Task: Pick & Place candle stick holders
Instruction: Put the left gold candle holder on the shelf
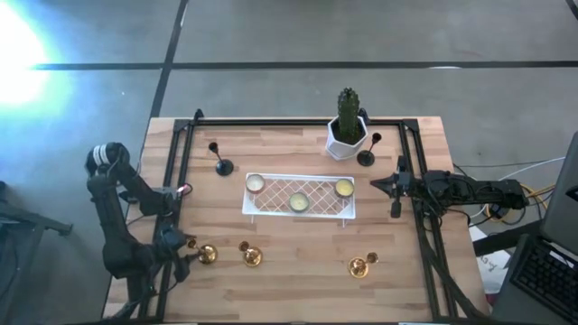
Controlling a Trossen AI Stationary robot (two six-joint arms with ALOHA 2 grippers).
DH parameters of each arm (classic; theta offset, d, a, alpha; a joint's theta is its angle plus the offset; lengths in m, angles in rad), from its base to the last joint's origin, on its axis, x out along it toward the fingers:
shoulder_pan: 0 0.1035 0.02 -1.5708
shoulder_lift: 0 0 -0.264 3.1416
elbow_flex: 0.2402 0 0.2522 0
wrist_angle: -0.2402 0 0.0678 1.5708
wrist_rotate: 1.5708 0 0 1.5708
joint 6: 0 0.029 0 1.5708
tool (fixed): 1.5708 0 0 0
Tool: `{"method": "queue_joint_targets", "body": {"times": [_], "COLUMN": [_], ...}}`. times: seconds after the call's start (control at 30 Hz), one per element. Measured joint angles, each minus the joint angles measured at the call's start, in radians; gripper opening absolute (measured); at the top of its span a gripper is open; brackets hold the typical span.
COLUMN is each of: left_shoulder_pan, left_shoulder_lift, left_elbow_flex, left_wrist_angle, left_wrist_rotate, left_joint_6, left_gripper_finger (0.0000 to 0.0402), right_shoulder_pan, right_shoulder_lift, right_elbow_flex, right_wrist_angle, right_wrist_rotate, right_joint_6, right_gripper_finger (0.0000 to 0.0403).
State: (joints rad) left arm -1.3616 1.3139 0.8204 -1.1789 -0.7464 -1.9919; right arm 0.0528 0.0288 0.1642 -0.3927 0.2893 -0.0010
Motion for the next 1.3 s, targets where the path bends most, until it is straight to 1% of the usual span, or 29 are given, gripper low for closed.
{"method": "queue_joint_targets", "body": {"times": [0.2,0.3,0.4,0.53,0.57,0.87,1.0,1.1,1.23,1.27,1.3], "left_shoulder_pan": [0.008,0.009,0.012,0.012,0.012,0.037,0.064,0.087,0.129,0.142,0.161], "left_shoulder_lift": [-0.004,-0.004,-0.005,-0.004,-0.004,-0.008,-0.027,-0.056,-0.094,-0.102,-0.119], "left_elbow_flex": [-0.047,-0.056,-0.056,-0.055,-0.056,-0.032,0.022,0.09,0.212,0.243,0.272], "left_wrist_angle": [0.014,0.032,0.039,0.036,0.04,0.024,-0.102,-0.201,-0.377,-0.401,-0.396], "left_wrist_rotate": [-0.023,-0.054,-0.061,-0.113,-0.131,-0.221,-0.182,-0.189,-0.215,-0.227,-0.25], "left_joint_6": [-0.033,-0.034,-0.023,-0.014,-0.018,-0.02,-0.037,-0.033,0.029,0.045,0.11], "left_gripper_finger": [0.0207,0.0171,0.0119,0.0025,0.0019,0.0019,0.0019,0.0019,0.0019,0.0019,0.0019], "right_shoulder_pan": [0.0,0.0,0.0,0.0,0.0,0.0,0.0,0.0,0.0,0.0,0.0], "right_shoulder_lift": [0.0,0.0,0.0,0.0,0.0,0.0,0.0,0.0,0.0,0.0,0.0], "right_elbow_flex": [0.0,0.0,0.0,0.0,0.0,0.0,0.0,0.0,0.0,0.0,0.0], "right_wrist_angle": [0.0,0.0,0.0,0.0,0.0,0.0,0.0,0.0,0.0,0.0,0.0], "right_wrist_rotate": [0.0,0.0,0.0,0.0,0.0,0.0,0.0,0.0,0.0,0.0,0.0], "right_joint_6": [0.0,0.0,0.0,0.0,0.0,0.0,0.0,0.0,0.0,0.0,0.0], "right_gripper_finger": [0.0008,0.0008,0.0008,0.0008,0.0008,0.0008,0.0008,0.0008,0.0008,0.0008,0.0008]}}
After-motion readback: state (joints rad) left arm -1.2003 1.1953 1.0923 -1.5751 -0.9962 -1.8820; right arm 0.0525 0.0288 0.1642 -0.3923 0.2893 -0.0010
